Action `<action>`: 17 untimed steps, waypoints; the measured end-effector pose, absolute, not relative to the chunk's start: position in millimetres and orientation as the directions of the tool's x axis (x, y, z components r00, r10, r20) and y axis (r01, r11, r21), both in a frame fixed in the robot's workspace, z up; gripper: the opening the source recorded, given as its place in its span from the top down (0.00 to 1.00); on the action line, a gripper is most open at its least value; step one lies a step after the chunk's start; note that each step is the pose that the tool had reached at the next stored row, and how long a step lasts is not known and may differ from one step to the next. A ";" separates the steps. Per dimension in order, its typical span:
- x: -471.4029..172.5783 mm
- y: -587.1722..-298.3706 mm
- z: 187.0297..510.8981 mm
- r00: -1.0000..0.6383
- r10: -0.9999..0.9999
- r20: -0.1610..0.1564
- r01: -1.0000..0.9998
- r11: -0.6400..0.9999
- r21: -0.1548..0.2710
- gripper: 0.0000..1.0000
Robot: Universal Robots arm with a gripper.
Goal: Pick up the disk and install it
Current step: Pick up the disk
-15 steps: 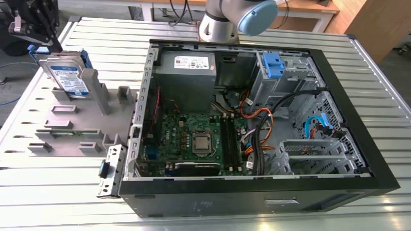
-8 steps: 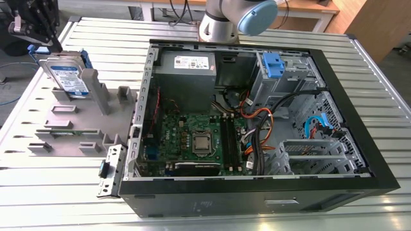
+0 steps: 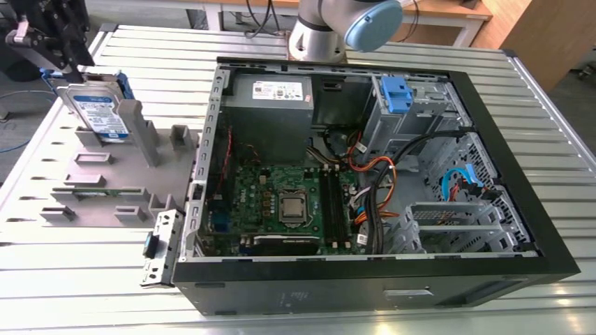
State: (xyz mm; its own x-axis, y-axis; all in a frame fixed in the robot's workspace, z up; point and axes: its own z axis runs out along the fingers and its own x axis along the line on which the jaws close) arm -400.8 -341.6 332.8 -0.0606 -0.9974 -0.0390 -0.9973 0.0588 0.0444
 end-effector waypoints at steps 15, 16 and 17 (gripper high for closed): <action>-401.4 -341.4 324.6 -0.059 -0.998 -0.039 -0.997 0.057 0.042 0.30; -401.4 -341.3 322.9 -0.058 -0.998 -0.039 -0.997 0.057 0.043 0.30; -401.4 -341.3 321.0 -0.058 -0.998 -0.039 -0.998 0.056 0.043 0.30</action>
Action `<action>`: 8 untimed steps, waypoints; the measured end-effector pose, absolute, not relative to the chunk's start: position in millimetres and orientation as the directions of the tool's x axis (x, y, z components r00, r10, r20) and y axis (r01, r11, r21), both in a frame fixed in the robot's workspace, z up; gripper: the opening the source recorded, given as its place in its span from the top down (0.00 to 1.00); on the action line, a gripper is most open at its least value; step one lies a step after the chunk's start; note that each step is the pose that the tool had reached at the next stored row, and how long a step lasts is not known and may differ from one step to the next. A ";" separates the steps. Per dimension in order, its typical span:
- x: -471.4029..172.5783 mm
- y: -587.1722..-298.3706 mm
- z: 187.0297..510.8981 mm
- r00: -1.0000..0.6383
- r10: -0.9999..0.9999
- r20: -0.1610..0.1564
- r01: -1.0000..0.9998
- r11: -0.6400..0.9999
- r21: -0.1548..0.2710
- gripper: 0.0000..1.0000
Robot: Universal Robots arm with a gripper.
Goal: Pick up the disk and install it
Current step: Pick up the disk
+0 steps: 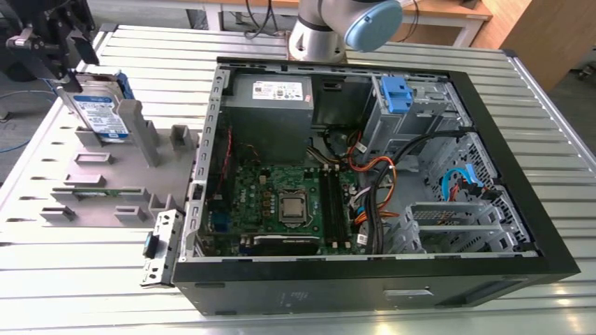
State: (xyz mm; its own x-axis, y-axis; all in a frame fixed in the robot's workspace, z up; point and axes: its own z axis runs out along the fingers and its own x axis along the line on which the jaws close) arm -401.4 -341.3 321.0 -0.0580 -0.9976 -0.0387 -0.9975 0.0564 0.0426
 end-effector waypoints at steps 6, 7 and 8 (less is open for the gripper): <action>-401.4 -341.2 310.4 -0.056 -0.998 -0.039 -0.998 0.054 0.043 0.30; -401.4 -341.2 310.0 -0.056 -0.998 -0.039 -0.998 0.054 0.043 0.30; -401.4 -341.2 310.1 -0.056 -0.998 -0.039 -0.998 0.054 0.043 0.30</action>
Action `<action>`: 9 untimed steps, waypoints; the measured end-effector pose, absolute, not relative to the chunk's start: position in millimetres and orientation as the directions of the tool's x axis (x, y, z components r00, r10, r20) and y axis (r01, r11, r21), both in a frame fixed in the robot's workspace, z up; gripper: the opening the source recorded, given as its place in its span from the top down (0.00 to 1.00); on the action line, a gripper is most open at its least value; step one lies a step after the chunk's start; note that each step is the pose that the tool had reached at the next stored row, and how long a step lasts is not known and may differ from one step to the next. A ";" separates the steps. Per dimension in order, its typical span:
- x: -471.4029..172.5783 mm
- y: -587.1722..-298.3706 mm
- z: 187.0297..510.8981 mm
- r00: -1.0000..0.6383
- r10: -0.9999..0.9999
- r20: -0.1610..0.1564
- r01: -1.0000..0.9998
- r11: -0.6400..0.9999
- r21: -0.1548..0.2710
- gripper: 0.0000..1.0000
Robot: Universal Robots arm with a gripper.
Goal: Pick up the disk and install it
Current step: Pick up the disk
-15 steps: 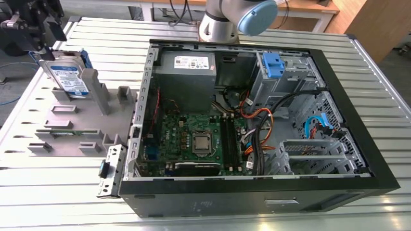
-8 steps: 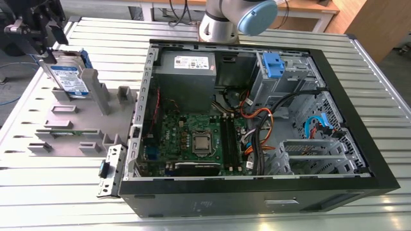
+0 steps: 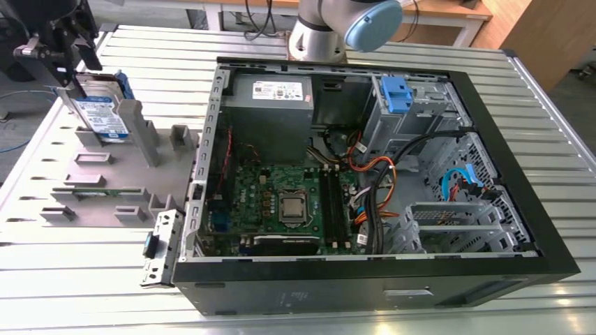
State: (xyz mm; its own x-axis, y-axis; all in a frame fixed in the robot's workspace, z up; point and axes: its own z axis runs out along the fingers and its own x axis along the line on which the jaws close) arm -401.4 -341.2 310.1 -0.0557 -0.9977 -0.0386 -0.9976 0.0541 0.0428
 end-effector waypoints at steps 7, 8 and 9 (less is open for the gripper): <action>-401.4 -341.2 310.2 -0.056 -0.998 -0.039 -0.998 0.054 0.043 0.30; -401.4 -341.2 310.3 -0.056 -0.998 -0.039 -0.998 0.054 0.043 0.30; -401.4 -341.2 310.2 -0.056 -0.998 -0.039 -0.998 0.054 0.043 0.30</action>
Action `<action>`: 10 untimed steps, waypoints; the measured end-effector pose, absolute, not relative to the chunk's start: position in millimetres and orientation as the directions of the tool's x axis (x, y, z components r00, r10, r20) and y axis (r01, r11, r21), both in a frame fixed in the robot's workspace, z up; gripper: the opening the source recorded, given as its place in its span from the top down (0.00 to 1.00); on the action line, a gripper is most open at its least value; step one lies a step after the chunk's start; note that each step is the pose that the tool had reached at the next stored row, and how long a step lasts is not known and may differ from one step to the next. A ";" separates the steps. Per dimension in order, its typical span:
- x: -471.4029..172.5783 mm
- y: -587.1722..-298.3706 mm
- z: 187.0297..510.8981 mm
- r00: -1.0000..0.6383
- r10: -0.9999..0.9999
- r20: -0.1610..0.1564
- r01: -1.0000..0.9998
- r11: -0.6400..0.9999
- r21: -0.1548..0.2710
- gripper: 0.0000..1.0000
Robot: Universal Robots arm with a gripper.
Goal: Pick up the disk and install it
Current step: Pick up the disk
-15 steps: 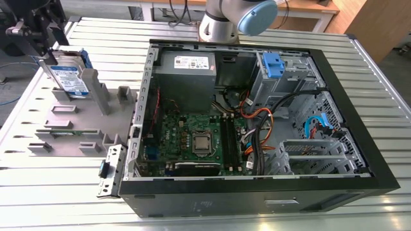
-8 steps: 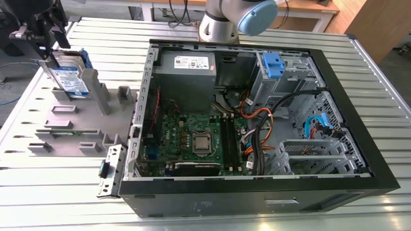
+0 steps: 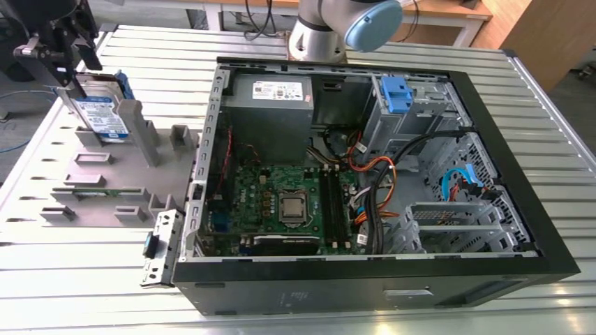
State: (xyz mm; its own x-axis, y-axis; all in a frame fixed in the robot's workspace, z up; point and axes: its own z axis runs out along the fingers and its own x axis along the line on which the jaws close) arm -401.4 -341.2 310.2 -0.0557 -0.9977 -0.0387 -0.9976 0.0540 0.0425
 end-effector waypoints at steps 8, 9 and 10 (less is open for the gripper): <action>-401.4 -341.2 303.4 -0.056 -0.998 -0.039 -0.998 0.054 0.043 0.30; -401.4 -341.2 301.6 -0.056 -0.998 -0.039 -0.998 0.054 0.043 0.30; -401.4 -341.2 299.8 -0.056 -0.998 -0.039 -0.998 0.054 0.042 0.30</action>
